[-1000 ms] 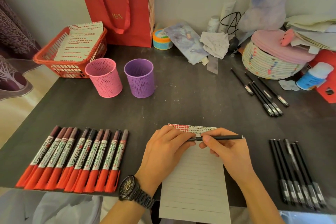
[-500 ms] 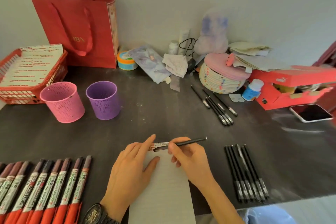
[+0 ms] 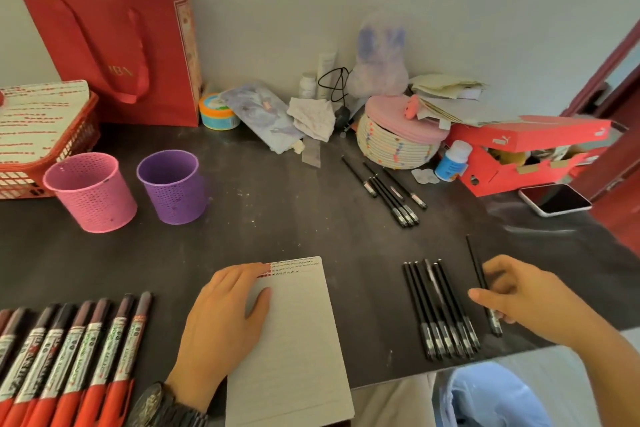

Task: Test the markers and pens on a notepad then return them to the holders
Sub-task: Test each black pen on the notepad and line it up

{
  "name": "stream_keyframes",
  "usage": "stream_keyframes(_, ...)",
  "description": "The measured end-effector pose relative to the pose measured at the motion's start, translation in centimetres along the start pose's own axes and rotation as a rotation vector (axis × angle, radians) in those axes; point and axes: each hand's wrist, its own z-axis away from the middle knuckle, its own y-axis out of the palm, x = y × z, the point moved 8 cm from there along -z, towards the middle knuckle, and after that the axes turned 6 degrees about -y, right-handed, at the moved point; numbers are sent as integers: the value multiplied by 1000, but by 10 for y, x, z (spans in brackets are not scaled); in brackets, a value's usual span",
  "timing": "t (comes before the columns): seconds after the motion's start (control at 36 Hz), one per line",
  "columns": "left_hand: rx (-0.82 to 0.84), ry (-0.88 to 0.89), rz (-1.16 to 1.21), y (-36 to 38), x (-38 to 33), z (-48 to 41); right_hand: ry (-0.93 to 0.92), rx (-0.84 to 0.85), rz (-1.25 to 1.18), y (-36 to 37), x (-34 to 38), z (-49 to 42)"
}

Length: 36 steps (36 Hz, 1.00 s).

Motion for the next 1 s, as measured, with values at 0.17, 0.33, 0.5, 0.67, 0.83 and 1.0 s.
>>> stream_keyframes(0.17, 30, -23, -21, 2, 0, -1, 46, 15, 38, 16, -19, -3)
stream_keyframes(0.33, 39, -38, -28, 3, 1, -1, 82, -26, 31, 30, -29, -5)
stream_keyframes(0.5, 37, -29, -32, 3, 0, -1, 73, -84, 33, 32, -35, -5)
stream_keyframes(0.67, 26, -26, -30, 1, -2, 0, 58, -115, 60, 31, -32, -4)
stream_keyframes(0.83, 33, -29, -27, 1, -1, -1, 83, -174, 174, 23, -28, -5)
stream_keyframes(1.0, 51, -41, -38, 4, 2, -2, 66, -166, 109, 29, -21, -6)
